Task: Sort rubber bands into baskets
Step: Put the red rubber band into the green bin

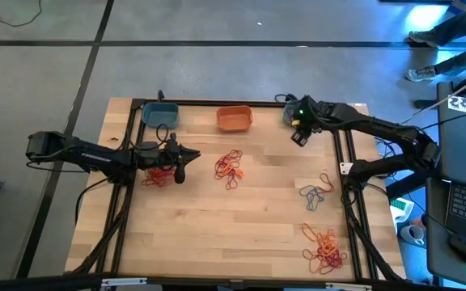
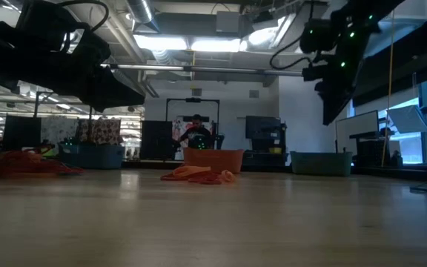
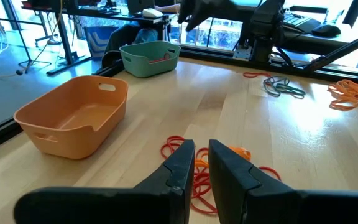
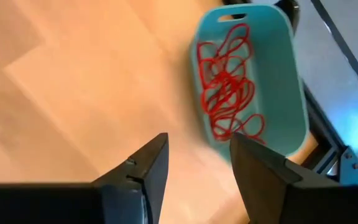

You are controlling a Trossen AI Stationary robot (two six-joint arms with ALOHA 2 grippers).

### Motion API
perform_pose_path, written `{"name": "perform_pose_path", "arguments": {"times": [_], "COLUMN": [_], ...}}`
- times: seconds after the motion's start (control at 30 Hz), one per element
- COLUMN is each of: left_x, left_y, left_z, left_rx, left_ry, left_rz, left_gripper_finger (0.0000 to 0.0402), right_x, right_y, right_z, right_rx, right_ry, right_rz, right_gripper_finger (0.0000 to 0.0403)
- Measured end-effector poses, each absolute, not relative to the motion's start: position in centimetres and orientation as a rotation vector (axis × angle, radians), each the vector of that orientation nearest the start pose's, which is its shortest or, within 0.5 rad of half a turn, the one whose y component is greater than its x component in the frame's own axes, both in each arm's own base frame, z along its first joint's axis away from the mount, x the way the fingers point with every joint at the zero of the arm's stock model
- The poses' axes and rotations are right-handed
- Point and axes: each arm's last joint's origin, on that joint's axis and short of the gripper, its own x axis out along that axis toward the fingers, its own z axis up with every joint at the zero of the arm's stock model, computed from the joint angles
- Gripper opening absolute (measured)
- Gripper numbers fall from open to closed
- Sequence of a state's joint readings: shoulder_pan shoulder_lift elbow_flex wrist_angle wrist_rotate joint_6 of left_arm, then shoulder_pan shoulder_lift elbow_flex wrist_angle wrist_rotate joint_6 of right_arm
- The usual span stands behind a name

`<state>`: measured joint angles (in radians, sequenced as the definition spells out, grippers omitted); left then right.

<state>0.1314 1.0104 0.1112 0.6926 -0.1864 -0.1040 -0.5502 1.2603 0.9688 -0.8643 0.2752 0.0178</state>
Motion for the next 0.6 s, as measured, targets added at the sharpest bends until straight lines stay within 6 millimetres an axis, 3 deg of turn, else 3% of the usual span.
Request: {"name": "perform_pose_path", "arguments": {"times": [0.6], "left_x": [17.1], "left_y": [2.8], "left_z": [15.3], "left_rx": [-0.099], "left_ry": [0.191], "left_rz": [0.327], "left_gripper_finger": [0.0045], "right_x": [20.0], "right_y": [-5.0], "right_z": [25.2], "right_rx": [0.318], "right_ry": [1.297], "right_rz": [-0.514], "right_gripper_finger": [0.0169]}}
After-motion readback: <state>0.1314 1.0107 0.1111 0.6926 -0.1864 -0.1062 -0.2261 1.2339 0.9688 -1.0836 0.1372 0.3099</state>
